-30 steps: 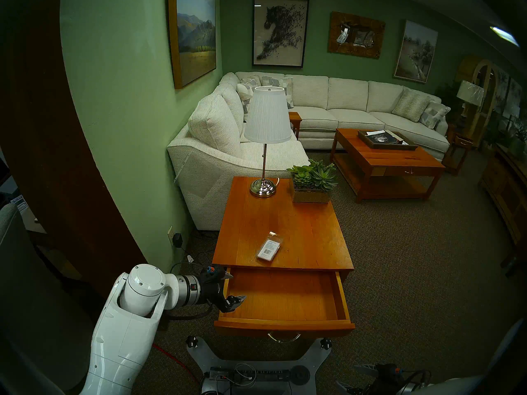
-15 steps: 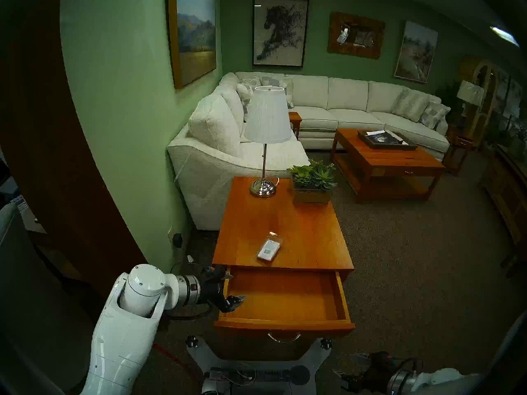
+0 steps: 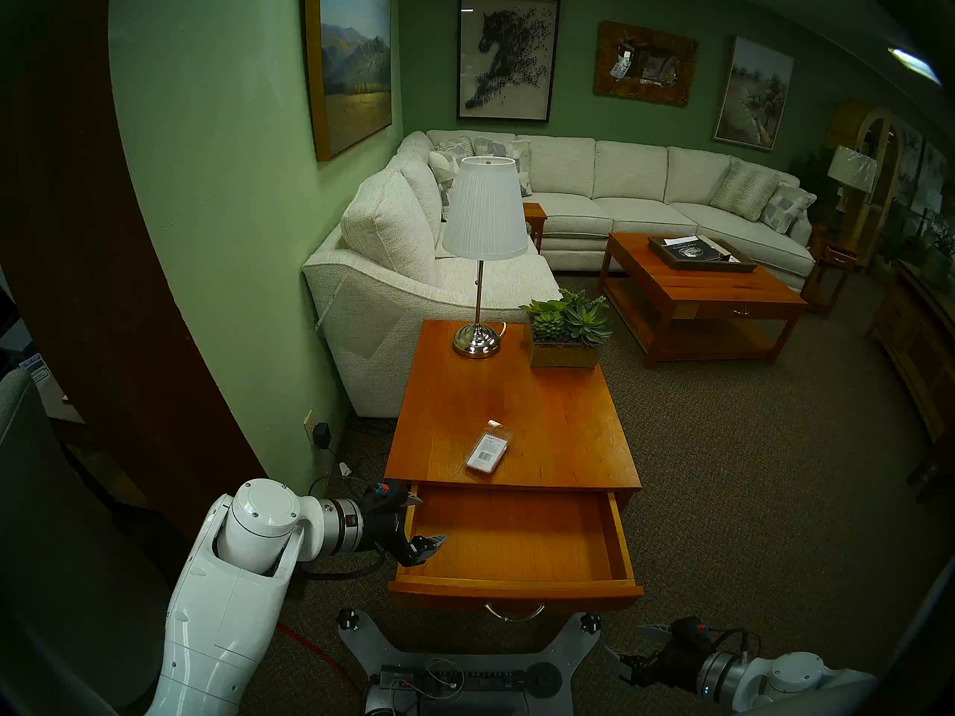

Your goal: Open the drawer, take out the contents and close the drawer

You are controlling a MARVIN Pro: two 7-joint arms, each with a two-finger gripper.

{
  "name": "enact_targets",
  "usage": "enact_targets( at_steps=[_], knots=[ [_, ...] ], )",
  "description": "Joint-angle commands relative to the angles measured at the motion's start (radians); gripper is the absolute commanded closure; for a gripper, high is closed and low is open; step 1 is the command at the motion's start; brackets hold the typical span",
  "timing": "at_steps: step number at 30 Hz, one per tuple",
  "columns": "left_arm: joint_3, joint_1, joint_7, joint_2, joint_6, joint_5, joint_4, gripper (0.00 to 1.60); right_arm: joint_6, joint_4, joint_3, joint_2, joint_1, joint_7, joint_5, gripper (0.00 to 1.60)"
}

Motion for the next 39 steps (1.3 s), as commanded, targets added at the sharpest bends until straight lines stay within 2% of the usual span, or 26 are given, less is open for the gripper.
enact_targets(
  at_steps=[1, 11, 13, 14, 16, 17, 30, 31, 33, 34, 35, 39],
  knots=[
    [-0.002, -0.020, 0.001, -0.002, -0.003, -0.003, -0.021, 0.00, 0.026, 0.001, -0.011, -0.033, 0.111, 0.012, -0.016, 0.00],
    [-0.002, -0.020, 0.000, -0.003, -0.004, -0.002, -0.019, 0.00, 0.069, 0.055, -0.008, -0.067, 0.219, 0.013, -0.049, 0.00],
    [-0.003, -0.020, 0.000, -0.004, -0.004, -0.002, -0.019, 0.00, 0.080, 0.074, -0.019, -0.077, 0.261, 0.014, -0.058, 0.00],
    [-0.003, -0.020, 0.000, -0.004, -0.004, -0.002, -0.019, 0.00, 0.077, 0.054, -0.002, -0.079, 0.232, 0.011, -0.060, 0.00],
    [-0.003, -0.019, 0.000, -0.004, -0.005, -0.001, -0.018, 0.00, 0.090, 0.074, -0.016, -0.089, 0.276, 0.013, -0.070, 0.00],
    [-0.003, -0.019, -0.001, -0.004, -0.005, -0.001, -0.018, 0.00, 0.090, 0.064, -0.010, -0.092, 0.267, 0.012, -0.072, 0.00],
    [-0.004, -0.019, -0.002, -0.006, -0.008, 0.000, -0.013, 0.00, 0.131, 0.100, -0.028, -0.158, 0.391, 0.012, -0.121, 0.00],
    [-0.004, -0.019, -0.003, -0.006, -0.008, 0.001, -0.013, 0.00, 0.140, 0.125, -0.044, -0.167, 0.440, 0.014, -0.129, 0.00],
    [-0.004, -0.019, -0.003, -0.006, -0.008, 0.001, -0.012, 0.00, 0.133, 0.105, -0.030, -0.169, 0.412, 0.012, -0.130, 0.00],
    [-0.004, -0.019, -0.003, -0.006, -0.008, 0.001, -0.012, 0.00, 0.138, 0.116, -0.036, -0.176, 0.435, 0.012, -0.134, 0.00],
    [-0.004, -0.019, -0.003, -0.006, -0.009, 0.001, -0.011, 0.00, 0.133, 0.104, -0.026, -0.180, 0.417, 0.009, -0.135, 0.00],
    [-0.005, -0.019, -0.003, -0.006, -0.009, 0.002, -0.009, 0.00, 0.139, 0.122, -0.031, -0.197, 0.464, 0.008, -0.147, 0.00]
  ],
)
